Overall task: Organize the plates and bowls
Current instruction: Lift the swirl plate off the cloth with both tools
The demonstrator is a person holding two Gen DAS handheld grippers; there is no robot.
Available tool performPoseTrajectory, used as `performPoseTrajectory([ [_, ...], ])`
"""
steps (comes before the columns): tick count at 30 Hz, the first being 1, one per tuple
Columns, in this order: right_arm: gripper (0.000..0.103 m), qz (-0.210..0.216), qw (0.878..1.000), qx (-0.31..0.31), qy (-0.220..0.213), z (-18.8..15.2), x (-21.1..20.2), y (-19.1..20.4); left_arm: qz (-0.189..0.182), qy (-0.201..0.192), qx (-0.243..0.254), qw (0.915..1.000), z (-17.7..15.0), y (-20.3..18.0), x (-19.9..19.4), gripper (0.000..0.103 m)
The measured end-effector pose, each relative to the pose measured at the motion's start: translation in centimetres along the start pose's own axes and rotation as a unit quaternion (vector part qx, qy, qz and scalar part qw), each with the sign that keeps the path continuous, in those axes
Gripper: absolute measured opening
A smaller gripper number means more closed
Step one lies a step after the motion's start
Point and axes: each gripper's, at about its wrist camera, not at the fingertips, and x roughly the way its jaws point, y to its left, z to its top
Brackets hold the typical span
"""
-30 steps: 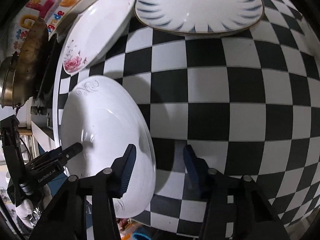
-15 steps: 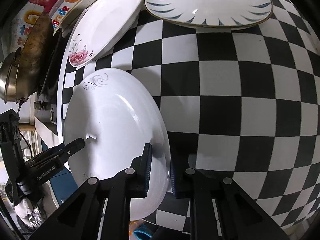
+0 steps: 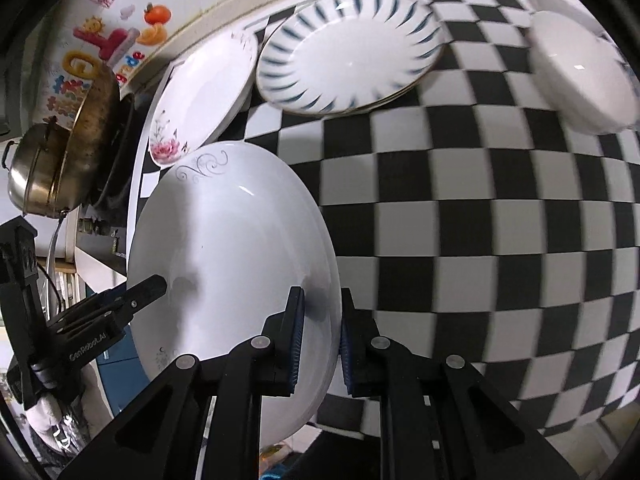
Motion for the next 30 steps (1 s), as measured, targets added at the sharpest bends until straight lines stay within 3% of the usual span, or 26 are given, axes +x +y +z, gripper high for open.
performPoseTrajectory([
  [8,0.018,-0.001,1.0,0.006,-0.023,-0.9,-4.6,-6.1,-0.007,0.007,0.021,0.9997,0.8,-6.4,1.2,0.035],
  [17,0.018,-0.003,0.999,0.025,-0.027,-0.8,-5.6,-12.2,-0.007,0.024,0.04,0.9989,1.3,-12.4,3.7,0.035],
  [30,0.018,-0.012,0.999,0.037,-0.012,0.1,-3.8,-17.7,0.006,0.058,0.044,0.9973,1.3,-15.1,7.7,0.035],
])
